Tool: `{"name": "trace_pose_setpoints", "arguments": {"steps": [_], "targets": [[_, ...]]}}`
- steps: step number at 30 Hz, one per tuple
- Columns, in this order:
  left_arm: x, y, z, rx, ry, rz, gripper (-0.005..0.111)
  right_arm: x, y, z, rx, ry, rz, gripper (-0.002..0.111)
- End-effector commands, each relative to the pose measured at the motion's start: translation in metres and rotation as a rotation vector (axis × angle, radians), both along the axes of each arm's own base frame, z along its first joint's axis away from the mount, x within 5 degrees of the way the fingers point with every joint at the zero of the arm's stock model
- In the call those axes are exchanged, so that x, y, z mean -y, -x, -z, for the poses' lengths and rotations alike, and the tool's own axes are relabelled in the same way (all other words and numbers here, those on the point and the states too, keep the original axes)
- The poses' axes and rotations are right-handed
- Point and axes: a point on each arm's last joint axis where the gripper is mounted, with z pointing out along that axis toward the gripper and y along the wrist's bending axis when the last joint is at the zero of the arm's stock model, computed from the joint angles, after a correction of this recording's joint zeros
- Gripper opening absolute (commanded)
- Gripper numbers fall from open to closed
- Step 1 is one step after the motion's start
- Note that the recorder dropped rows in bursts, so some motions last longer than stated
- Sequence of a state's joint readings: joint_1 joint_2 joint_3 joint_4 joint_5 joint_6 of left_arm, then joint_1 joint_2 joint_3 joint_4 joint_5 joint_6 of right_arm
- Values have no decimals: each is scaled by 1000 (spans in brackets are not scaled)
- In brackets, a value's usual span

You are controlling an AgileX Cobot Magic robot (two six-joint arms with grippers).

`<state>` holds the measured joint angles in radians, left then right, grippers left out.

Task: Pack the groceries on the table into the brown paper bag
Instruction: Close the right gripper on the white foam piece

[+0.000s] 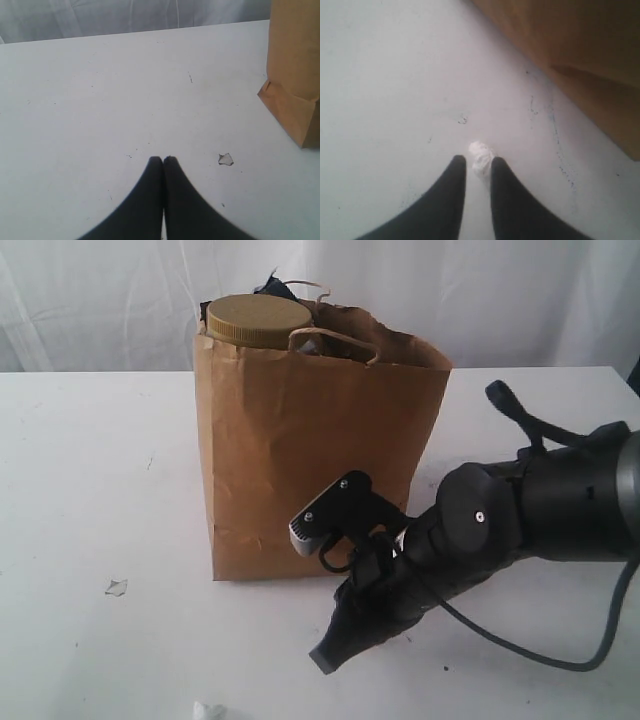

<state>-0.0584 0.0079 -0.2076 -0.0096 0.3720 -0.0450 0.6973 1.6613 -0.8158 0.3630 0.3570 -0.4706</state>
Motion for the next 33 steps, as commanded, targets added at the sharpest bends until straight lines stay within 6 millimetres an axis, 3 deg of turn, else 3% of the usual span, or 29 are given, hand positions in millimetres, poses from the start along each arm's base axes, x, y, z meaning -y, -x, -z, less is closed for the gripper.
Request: {"name": "trace_pose_setpoints", "arguments": {"steps": [1, 3, 14, 33], "targets": [[1, 1, 0, 9, 11, 8, 0, -1, -3, 5, 20, -1, 8, 45], [1, 1, 0, 9, 11, 8, 0, -2, -6, 7, 44, -10, 16, 49], [1, 1, 0, 9, 11, 8, 0, -4, -10, 26, 23, 19, 24, 49], [1, 1, 0, 9, 11, 8, 0, -5, -12, 33, 22, 24, 37, 38]]}}
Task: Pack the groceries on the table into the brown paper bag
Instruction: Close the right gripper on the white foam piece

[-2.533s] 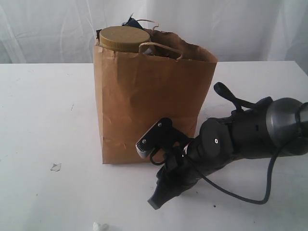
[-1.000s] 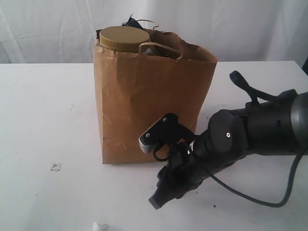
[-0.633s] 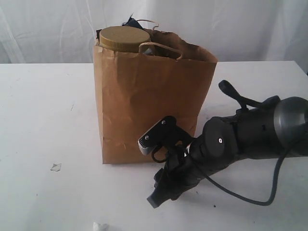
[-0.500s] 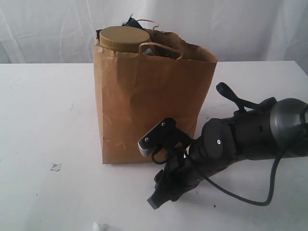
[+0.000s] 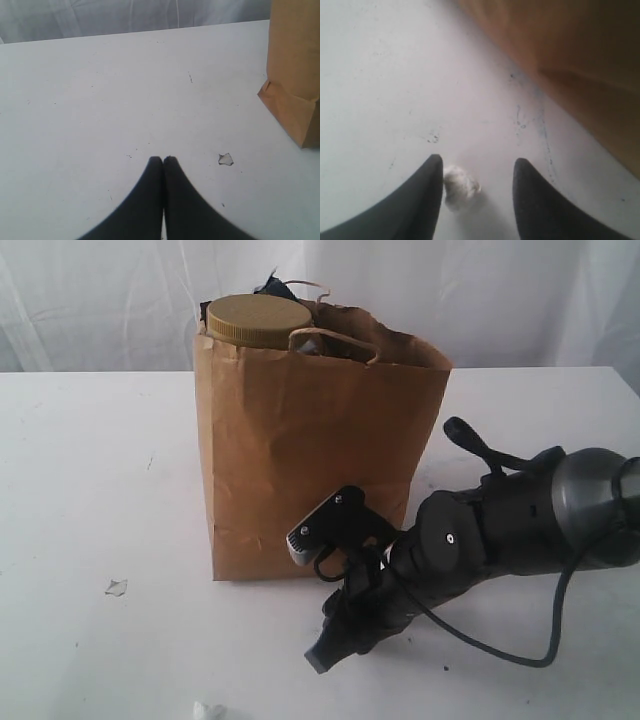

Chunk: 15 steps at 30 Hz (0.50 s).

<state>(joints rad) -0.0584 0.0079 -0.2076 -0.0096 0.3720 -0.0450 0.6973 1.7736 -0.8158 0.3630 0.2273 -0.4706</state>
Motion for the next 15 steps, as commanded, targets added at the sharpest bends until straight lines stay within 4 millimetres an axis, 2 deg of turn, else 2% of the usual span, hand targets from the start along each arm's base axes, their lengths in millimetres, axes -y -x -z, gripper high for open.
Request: {"name": "trace_pose_setpoints", "arguments": {"steps": [1, 7, 11, 15], "targets": [[1, 1, 0, 9, 11, 8, 0, 0, 0, 4, -3, 3, 7, 37], [1, 1, 0, 9, 11, 8, 0, 1, 1, 8, -32, 15, 12, 24], [1, 1, 0, 9, 11, 8, 0, 1, 2, 8, -46, 11, 28, 11], [1, 1, 0, 9, 11, 8, 0, 3, 8, 2, -111, 10, 57, 7]]}}
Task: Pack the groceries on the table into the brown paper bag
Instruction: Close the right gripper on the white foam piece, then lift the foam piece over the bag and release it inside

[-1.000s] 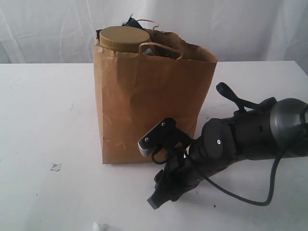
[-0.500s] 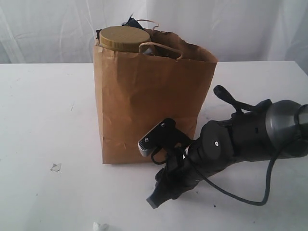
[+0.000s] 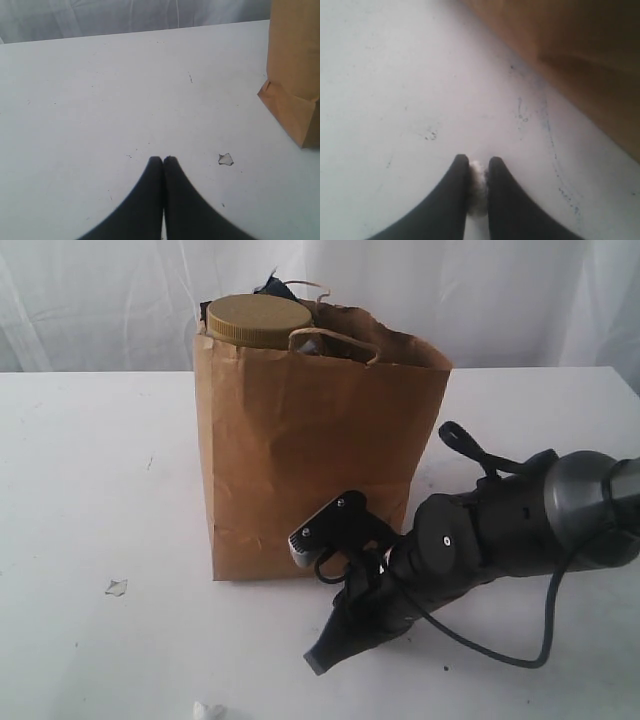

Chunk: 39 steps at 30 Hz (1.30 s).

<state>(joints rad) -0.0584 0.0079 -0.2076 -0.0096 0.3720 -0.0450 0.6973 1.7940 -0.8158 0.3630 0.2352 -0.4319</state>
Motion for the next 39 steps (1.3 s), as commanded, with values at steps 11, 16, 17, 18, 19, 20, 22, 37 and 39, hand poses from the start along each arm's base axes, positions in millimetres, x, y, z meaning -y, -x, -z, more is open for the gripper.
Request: {"name": "trace_pose_setpoints", "arguments": {"steps": [11, 16, 17, 18, 19, 20, 22, 37, 39], "targets": [[1, 1, 0, 9, 11, 8, 0, 27, 55, -93, -165, -52, -56, 7], [1, 1, 0, 9, 11, 8, 0, 46, 78, -159, 19, -208, -82, 7], [1, 1, 0, 9, 11, 8, 0, 49, 82, -177, 86, -260, -81, 7], [1, 1, 0, 9, 11, 8, 0, 53, 86, -194, 159, -320, -77, 7], [1, 1, 0, 9, 11, 8, 0, 56, 89, -208, 224, -373, -74, 7], [1, 1, 0, 9, 11, 8, 0, 60, 91, -224, 307, -446, -55, 7], [1, 1, 0, 9, 11, 8, 0, 68, 94, -250, 473, -566, -13, 7], [1, 1, 0, 9, 11, 8, 0, 11, -14, -257, 865, -776, 252, 7], [1, 1, 0, 9, 11, 8, 0, -4, -30, -241, 836, -733, 243, 7]]}}
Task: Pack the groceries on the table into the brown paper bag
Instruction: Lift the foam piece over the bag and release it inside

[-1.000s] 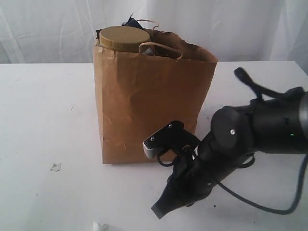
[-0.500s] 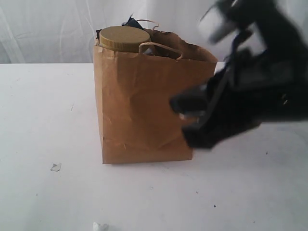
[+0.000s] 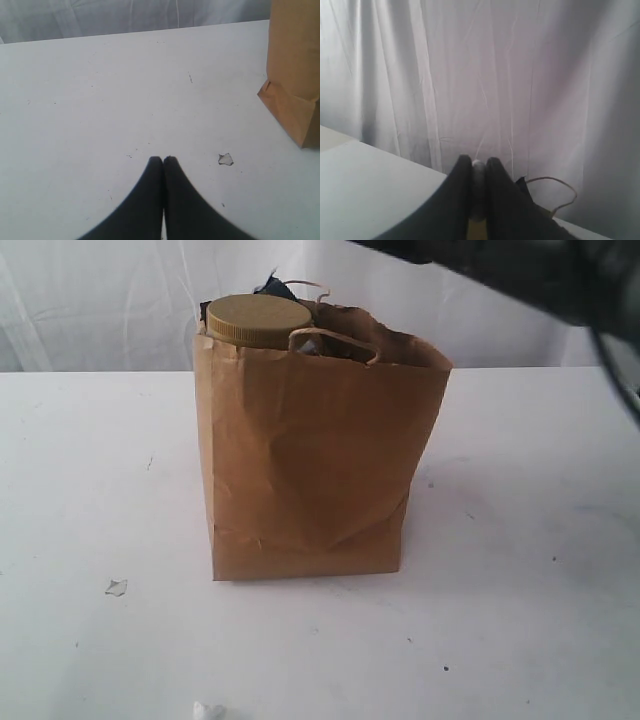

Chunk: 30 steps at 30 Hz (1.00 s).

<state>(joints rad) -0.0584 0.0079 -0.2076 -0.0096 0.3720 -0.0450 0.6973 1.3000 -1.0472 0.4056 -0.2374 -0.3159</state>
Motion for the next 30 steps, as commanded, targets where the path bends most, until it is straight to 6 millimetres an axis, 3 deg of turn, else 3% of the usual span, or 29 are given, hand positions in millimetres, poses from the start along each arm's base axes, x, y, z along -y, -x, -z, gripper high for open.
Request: {"name": "trace_pose_setpoints", "arguments": {"steps": [1, 8, 20, 28, 30], "targets": [[1, 1, 0, 9, 11, 8, 0, -28, -35, 29, -44, 58, 8, 7], [1, 1, 0, 9, 11, 8, 0, -42, -51, 64, -74, 208, -4, 7], [1, 1, 0, 9, 11, 8, 0, -40, -53, 60, 22, 285, 19, 13], [1, 1, 0, 9, 11, 8, 0, -17, -68, 63, -7, 307, 83, 13], [1, 1, 0, 9, 11, 8, 0, -18, -67, 65, -24, 330, 66, 21]]}}
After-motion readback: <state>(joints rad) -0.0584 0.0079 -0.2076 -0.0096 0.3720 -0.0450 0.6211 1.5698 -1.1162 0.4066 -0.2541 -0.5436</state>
